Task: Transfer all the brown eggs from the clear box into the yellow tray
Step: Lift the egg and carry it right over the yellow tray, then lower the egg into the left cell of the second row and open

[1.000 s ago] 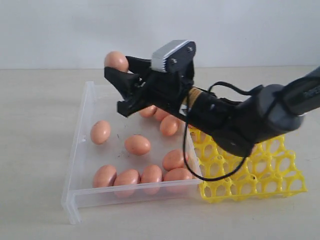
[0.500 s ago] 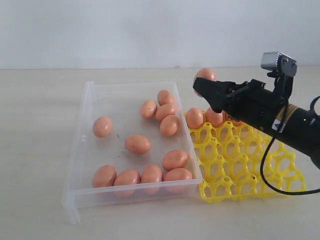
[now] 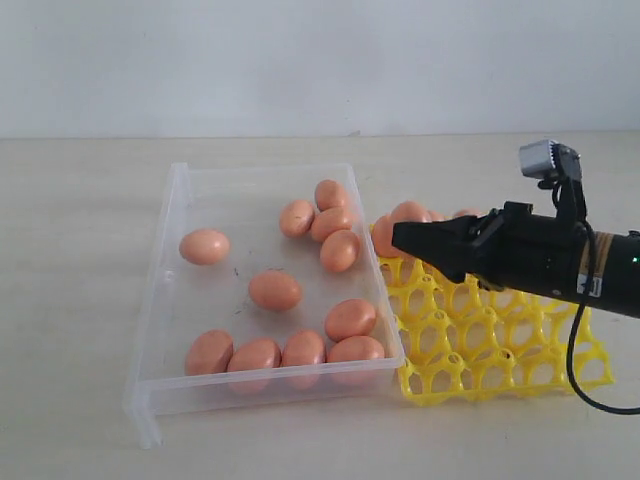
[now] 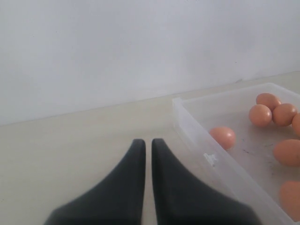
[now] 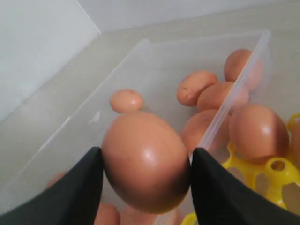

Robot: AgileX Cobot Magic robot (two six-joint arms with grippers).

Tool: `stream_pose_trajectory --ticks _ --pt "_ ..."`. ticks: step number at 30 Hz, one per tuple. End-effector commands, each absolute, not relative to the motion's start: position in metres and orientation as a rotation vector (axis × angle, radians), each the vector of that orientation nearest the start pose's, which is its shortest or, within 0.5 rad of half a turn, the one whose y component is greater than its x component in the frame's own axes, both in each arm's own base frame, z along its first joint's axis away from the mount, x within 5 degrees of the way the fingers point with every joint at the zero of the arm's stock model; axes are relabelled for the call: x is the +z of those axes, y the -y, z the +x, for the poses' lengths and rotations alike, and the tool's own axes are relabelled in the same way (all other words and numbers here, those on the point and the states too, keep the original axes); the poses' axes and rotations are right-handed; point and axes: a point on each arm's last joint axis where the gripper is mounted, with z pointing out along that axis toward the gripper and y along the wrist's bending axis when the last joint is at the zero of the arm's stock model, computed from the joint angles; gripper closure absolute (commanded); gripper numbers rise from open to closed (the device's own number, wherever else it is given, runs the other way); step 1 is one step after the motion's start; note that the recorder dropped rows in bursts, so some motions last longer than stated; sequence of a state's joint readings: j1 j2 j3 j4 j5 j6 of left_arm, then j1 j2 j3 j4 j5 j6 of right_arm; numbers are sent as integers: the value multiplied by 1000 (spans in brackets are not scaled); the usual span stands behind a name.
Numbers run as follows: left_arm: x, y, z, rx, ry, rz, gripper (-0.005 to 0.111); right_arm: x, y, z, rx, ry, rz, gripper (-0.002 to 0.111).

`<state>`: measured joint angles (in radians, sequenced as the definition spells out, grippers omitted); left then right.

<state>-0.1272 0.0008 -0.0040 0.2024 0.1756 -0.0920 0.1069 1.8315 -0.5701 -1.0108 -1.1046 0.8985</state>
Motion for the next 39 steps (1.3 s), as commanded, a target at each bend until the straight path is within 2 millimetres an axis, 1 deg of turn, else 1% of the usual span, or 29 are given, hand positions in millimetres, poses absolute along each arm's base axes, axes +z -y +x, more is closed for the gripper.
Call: stream_pose_trajectory --ticks 1,3,5,8,12,17,24,29,39 --pt "198 4 56 3 -1644 166 103 135 -95 276 1014 -1944 -443 109" --pt "198 4 56 3 -1644 166 103 130 -95 277 1015 -1954 -438 109" --pt "198 4 56 3 -1644 166 103 121 -94 281 1011 -1988 -417 109" --pt "198 4 56 3 -1644 166 103 110 -96 289 1057 -1991 -387 109" --pt "198 4 56 3 -1644 166 103 105 -100 298 1135 -1940 -385 109" --pt "198 4 56 3 -1644 166 103 98 -100 304 1095 -1956 -395 109" --pt "198 4 56 3 -1644 166 103 96 -100 305 1026 -1934 -477 109" --pt "198 4 56 3 -1644 166 103 93 -99 305 1007 -1957 -484 109" --pt "198 4 56 3 -1644 166 103 93 -99 307 969 -1950 -523 109"
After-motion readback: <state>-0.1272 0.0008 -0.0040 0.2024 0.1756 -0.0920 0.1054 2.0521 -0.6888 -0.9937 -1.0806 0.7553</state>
